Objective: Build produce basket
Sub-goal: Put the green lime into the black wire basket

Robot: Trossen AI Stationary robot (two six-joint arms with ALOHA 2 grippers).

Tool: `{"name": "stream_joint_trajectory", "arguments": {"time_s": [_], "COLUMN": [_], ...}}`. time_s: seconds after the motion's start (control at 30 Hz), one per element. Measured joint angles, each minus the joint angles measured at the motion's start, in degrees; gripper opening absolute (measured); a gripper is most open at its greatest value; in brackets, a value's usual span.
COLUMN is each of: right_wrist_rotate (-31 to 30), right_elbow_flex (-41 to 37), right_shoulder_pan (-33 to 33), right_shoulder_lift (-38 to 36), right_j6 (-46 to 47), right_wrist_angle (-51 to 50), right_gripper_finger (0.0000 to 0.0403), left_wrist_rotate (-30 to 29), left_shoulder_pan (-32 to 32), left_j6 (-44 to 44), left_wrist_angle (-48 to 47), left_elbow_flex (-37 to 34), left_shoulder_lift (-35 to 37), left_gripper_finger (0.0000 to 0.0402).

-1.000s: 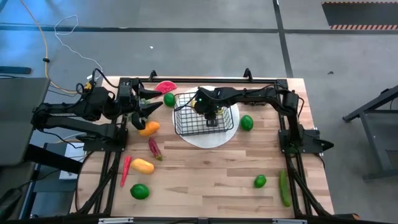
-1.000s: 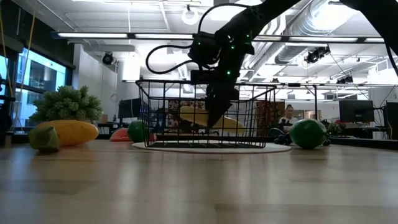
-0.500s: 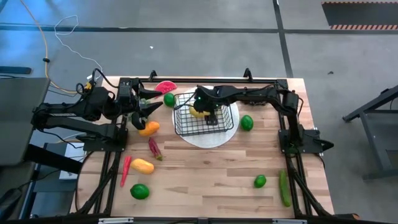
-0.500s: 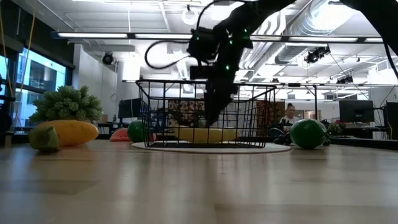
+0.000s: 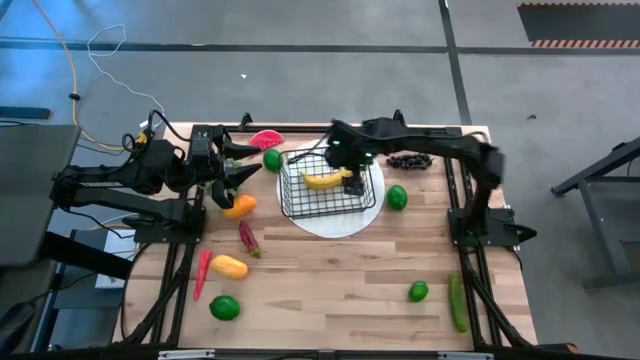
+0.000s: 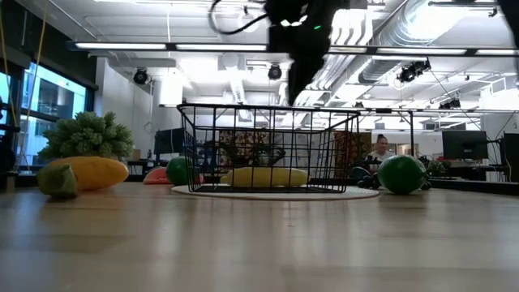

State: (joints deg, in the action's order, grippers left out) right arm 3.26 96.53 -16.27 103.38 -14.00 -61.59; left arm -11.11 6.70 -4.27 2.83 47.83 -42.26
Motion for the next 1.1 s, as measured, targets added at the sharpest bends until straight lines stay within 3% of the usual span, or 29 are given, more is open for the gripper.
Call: {"name": "stream_joint_trajectory", "arguments": {"time_s": [0.3, 0.5, 0.6, 0.77, 1.1], "right_wrist_rotate": [-3.54, -8.40, -9.26, -9.26, -8.60], "right_elbow_flex": [-33.30, -47.29, -50.69, -52.37, -52.37], "right_shoulder_pan": [3.60, 8.46, 10.17, 11.83, 12.33], "right_shoulder_lift": [-31.36, -44.85, -48.15, -49.67, -49.41], "right_j6": [23.39, 34.35, 34.53, 29.52, 29.14], "right_wrist_angle": [24.30, 48.40, 58.26, 65.61, 66.75], "right_gripper_finger": [0.0302, 0.0302, 0.0302, 0.0302, 0.0302], "left_wrist_rotate": [0.00, 0.00, 0.00, -0.04, -0.66], "left_shoulder_pan": [0.00, 0.00, 0.00, 0.00, 0.00], "left_j6": [0.02, 1.07, 1.14, 1.52, 1.53], "left_wrist_angle": [-0.41, -1.76, -1.79, -1.77, -1.77], "left_elbow_flex": [0.00, 0.00, 0.00, 0.00, 0.00], "left_shoulder_lift": [-0.07, -0.07, -0.07, -0.09, -0.09], "left_gripper_finger": [0.0184, 0.0184, 0.0184, 0.0184, 0.0184]}}
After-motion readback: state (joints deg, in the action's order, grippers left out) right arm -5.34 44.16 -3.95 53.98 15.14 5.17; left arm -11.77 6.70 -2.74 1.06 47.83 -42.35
